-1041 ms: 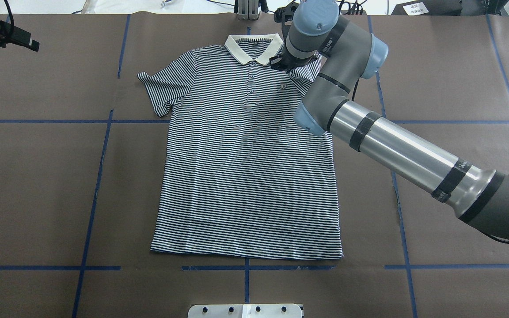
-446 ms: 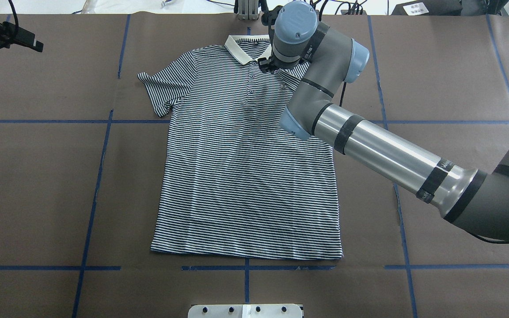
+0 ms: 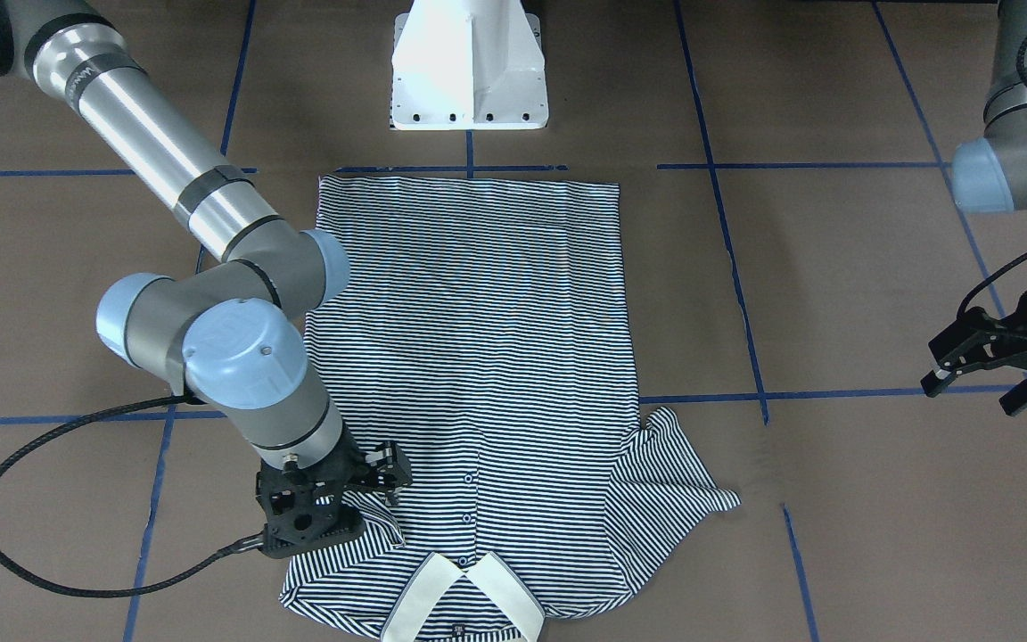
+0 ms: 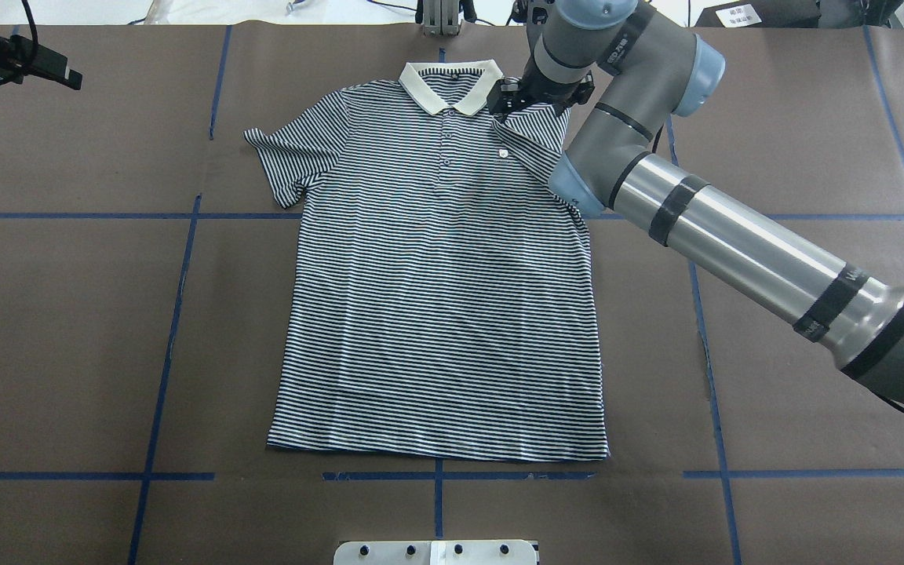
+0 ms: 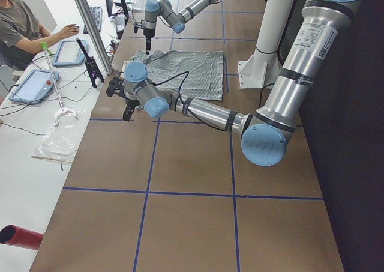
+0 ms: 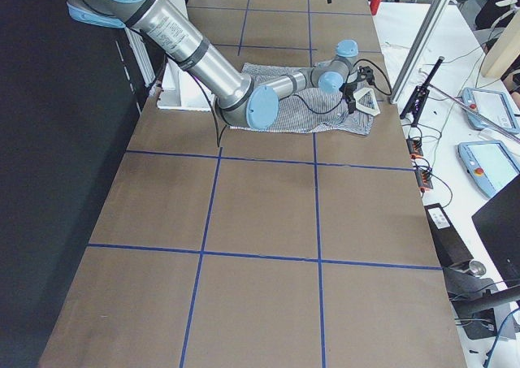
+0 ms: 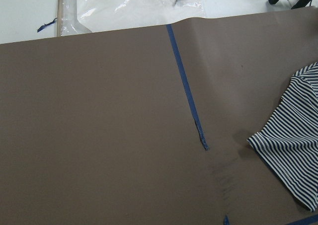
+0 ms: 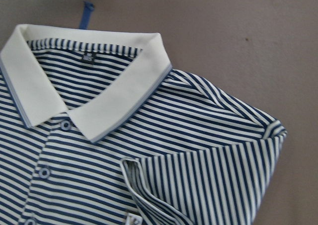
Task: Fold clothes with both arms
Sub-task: 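Grasp the sleeve with the right gripper and fold it onto the shirt body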
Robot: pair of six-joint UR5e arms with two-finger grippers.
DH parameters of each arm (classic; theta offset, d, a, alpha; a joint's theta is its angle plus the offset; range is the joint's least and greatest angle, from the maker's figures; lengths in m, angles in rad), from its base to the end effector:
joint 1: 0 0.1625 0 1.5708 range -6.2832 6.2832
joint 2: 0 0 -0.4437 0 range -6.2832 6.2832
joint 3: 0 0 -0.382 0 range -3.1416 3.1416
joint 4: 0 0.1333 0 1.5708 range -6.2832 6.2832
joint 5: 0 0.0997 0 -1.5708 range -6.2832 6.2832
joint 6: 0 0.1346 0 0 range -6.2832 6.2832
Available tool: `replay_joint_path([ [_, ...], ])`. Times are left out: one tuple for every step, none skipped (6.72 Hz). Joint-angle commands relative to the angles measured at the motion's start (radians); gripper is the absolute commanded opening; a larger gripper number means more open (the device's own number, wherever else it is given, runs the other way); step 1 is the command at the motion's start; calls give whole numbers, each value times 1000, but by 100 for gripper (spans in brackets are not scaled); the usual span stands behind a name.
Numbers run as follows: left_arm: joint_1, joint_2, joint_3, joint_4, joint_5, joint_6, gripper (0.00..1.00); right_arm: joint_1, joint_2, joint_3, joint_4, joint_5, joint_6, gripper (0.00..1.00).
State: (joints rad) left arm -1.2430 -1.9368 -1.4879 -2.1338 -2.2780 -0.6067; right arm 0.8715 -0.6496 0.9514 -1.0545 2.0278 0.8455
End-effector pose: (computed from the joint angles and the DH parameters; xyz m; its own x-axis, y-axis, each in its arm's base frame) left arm 0.1718 -0.6475 0.4633 0.5843 0.2216 -0.7807 0.1457 0.9177 0.3695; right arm -0.5063 -0.7167 0.3271 0.6473 -0.1552 0.7462 -0.0669 0.9637 0.2584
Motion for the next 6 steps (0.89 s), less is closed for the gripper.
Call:
replay_joint_path([
  [0, -11, -8, 0, 0, -22, 100, 38, -93, 41, -1, 97, 44, 100],
  [2, -16, -8, 2, 0, -22, 100, 34, -96, 40, -4, 98, 52, 100],
  [2, -16, -6, 0, 0, -22, 100, 20, -96, 38, -5, 97, 69, 100],
  [4, -16, -3, 0, 0, -21, 100, -2, -94, 36, -5, 97, 75, 100],
  [7, -16, -2, 0, 0, -19, 100, -11, -93, 36, -5, 97, 76, 100],
  [7, -16, 0, 0, 0, -19, 100, -20, -90, 33, -5, 95, 76, 100],
])
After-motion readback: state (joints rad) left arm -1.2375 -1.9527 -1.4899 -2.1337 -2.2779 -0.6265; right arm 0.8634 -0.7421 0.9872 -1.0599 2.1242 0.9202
